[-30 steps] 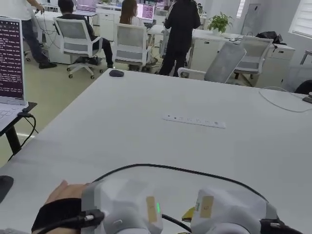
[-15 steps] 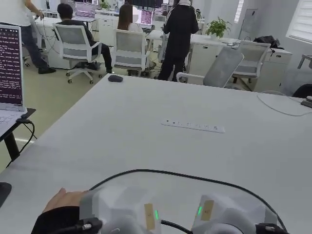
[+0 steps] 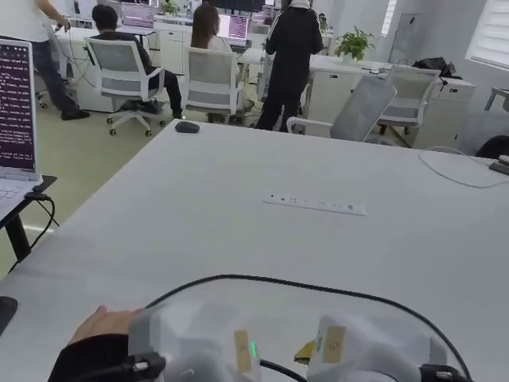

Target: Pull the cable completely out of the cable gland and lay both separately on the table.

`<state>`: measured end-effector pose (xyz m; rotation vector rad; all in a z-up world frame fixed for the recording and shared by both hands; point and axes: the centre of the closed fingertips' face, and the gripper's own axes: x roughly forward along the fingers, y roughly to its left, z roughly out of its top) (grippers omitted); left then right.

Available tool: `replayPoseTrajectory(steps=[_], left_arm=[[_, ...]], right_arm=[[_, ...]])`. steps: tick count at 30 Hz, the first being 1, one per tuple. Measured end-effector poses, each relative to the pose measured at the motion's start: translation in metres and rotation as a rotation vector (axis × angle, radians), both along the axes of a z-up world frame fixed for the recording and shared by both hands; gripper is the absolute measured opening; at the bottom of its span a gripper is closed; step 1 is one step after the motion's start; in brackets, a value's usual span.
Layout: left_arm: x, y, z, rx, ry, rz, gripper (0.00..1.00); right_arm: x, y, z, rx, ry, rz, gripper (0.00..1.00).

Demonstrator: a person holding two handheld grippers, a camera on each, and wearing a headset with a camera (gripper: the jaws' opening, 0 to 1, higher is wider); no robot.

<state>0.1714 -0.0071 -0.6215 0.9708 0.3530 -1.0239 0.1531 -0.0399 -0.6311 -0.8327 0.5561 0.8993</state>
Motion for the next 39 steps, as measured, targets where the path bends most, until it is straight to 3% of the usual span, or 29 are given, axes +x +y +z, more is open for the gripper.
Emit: replayPoseTrajectory(steps=[3, 5, 9, 14, 17, 21, 24, 27, 31, 33, 39], left_arm=[[0.000, 0.000, 0.000, 0.002, -0.001, -0.002, 0.17], [0.000, 0.000, 0.000, 0.001, -0.001, -0.001, 0.17], [0.000, 0.000, 0.000, 0.002, 0.001, -0.002, 0.17], [0.000, 0.001, 0.000, 0.004, -0.002, 0.004, 0.17], [0.001, 0.002, 0.000, 0.003, 0.001, 0.009, 0.17], [0.000, 0.001, -0.001, 0.005, 0.000, 0.005, 0.17], [0.001, 0.002, -0.001, 0.009, 0.000, 0.010, 0.17], [0.000, 0.002, -0.001, 0.006, 0.001, 0.009, 0.17], [0.001, 0.002, -0.001, 0.005, 0.001, 0.011, 0.17], [0.001, 0.001, -0.001, 0.005, 0.001, 0.009, 0.17], [-0.001, 0.000, -0.001, 0.004, 0.001, -0.001, 0.17]], right_arm=[[0.000, 0.003, 0.005, 0.018, -0.020, 0.014, 0.11], [-0.002, 0.004, 0.003, 0.023, -0.006, 0.018, 0.04], [-0.001, 0.003, 0.002, 0.027, 0.004, 0.001, 0.04], [0.002, -0.010, -0.007, -0.022, 0.031, -0.056, 0.03], [0.004, -0.032, -0.019, -0.120, 0.061, -0.136, 0.03], [0.003, -0.035, -0.023, -0.109, 0.091, -0.154, 0.03], [-0.001, -0.032, -0.026, -0.127, 0.108, -0.127, 0.06], [-0.001, -0.022, -0.022, -0.087, 0.095, -0.100, 0.17], [0.000, -0.012, -0.012, -0.008, 0.080, -0.078, 0.16], [0.003, -0.004, -0.002, 0.029, 0.035, -0.041, 0.16], [-0.003, 0.004, 0.003, 0.034, 0.004, 0.009, 0.08]])
